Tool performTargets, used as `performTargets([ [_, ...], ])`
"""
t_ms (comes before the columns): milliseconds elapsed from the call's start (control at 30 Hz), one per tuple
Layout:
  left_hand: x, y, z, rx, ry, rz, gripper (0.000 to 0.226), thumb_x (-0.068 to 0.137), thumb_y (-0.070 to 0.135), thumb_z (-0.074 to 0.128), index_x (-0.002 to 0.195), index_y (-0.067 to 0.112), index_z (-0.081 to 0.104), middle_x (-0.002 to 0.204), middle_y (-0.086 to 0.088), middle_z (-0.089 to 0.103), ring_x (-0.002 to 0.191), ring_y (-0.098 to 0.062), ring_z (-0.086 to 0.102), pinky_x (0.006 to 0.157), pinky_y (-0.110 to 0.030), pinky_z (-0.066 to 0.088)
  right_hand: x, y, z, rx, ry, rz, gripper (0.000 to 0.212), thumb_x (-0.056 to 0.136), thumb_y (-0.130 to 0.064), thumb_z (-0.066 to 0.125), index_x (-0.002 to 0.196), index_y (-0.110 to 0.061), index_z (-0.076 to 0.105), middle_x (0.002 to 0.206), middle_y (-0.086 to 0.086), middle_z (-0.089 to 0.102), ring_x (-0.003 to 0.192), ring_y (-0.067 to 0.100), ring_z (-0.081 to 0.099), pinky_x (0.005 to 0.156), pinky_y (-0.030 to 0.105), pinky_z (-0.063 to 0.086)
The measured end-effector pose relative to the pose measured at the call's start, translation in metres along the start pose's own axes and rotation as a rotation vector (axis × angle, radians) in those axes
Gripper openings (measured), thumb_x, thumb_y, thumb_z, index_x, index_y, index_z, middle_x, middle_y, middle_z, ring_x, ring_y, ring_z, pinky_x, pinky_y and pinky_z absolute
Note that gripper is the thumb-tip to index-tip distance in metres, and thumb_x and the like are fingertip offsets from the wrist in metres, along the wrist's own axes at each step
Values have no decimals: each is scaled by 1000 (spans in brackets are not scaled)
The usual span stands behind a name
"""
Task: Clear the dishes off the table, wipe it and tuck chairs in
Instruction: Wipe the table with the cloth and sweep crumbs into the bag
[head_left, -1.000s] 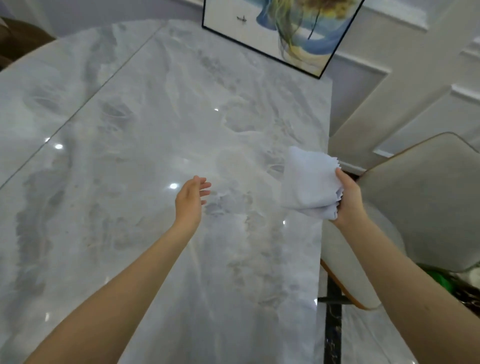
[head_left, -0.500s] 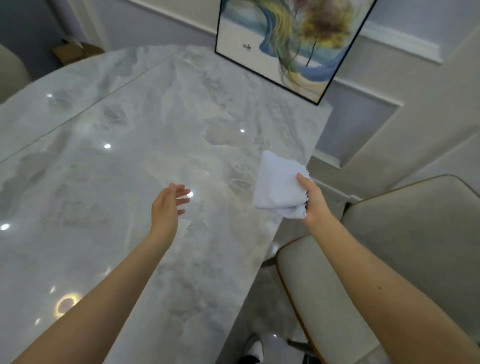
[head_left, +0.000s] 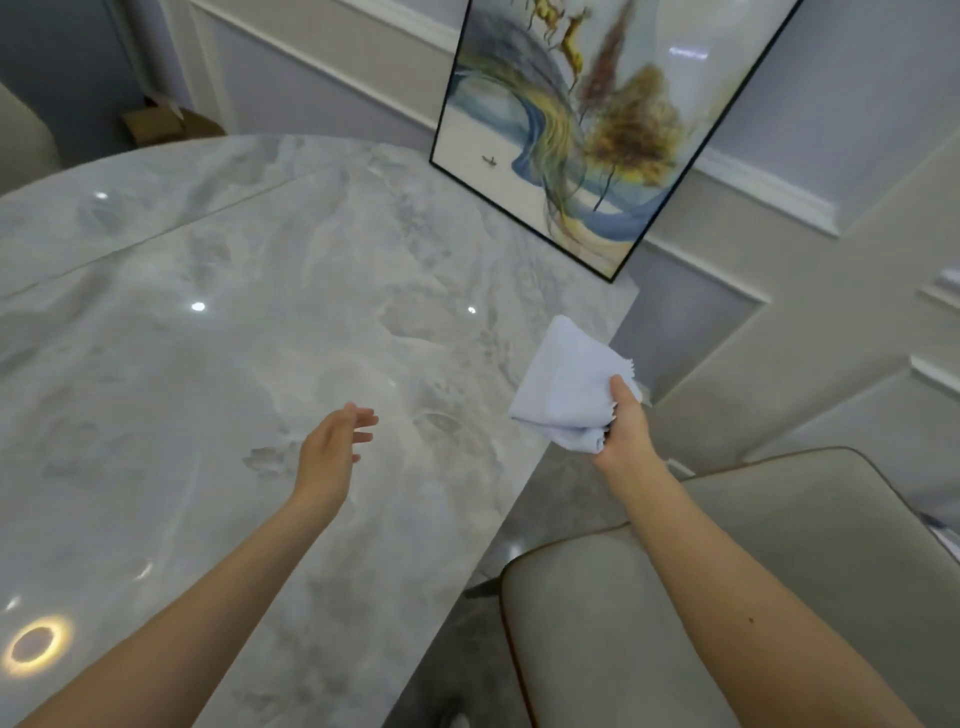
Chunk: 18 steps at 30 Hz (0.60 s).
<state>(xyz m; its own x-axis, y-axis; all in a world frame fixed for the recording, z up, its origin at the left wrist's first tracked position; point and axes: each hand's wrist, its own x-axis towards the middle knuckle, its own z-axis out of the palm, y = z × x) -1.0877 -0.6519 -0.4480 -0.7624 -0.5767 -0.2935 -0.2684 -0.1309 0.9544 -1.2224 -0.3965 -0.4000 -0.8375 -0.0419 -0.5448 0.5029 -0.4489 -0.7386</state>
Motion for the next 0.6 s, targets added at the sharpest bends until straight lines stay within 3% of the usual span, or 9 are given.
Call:
performTargets([
  [100,8,-12,29,31,-28,-30,35,101,29,34,102,9,62,107,-6,65,96,-23,60,73,-30,45,31,-14,-16,27,47,41,32,98,-42,37,100,-18,58,138,11,51,134,34,38,118,48,12],
  [133,15,-14,41,55,-28,-23,35,101,30,34,102,10,63,107,-5,65,96,-23,60,73,-30,46,47,-22,-20,25,60,30,34,98,-41,37,110,-16,58,131,8,57,125,30,52,114,44,28],
  [167,22,-14,49,75,-17,-13,34,101,31,35,102,10,63,106,-4,65,96,-22,61,74,-31,46,60,-29,-22,32,52,12,38,99,-39,37,121,-15,55,115,5,63,97,22,68,94,35,51],
  [233,37,-13,63,86,37,-10,34,101,29,35,101,10,63,106,-5,66,96,-23,61,76,-33,46,88,-44,-24,30,59,-8,33,100,-36,37,121,-15,52,94,1,60,54,11,64,42,18,49],
  [267,48,-13,74,84,72,-6,33,101,28,35,101,10,63,107,-6,66,95,-23,61,76,-34,46,105,-53,-23,33,52,3,29,100,-34,37,116,-16,52,94,2,59,56,13,63,35,16,44],
  [367,72,-10,98,91,126,2,33,101,27,34,99,12,64,107,-8,66,96,-25,61,77,-34,46,156,-75,-19,43,54,13,26,97,-37,44,113,-19,54,98,0,62,82,20,62,53,30,57],
  [433,89,-8,117,92,150,3,33,101,27,35,100,11,64,105,-9,66,97,-26,62,79,-35,46,191,-85,-17,-10,122,14,28,93,-43,49,104,-19,57,91,1,64,80,21,62,71,39,57],
  [533,117,1,145,79,161,1,28,101,22,37,96,14,63,103,-8,66,100,-27,62,85,-38,49,236,-97,-6,-250,213,-49,47,93,-48,44,69,-9,51,45,0,53,35,14,45,40,16,36],
  [600,133,13,163,54,153,9,28,101,21,37,92,18,63,100,-4,67,98,-23,63,84,-35,49,259,-106,6,-337,238,-126,46,96,-45,38,76,-7,53,40,0,48,30,11,39,35,15,28],
])
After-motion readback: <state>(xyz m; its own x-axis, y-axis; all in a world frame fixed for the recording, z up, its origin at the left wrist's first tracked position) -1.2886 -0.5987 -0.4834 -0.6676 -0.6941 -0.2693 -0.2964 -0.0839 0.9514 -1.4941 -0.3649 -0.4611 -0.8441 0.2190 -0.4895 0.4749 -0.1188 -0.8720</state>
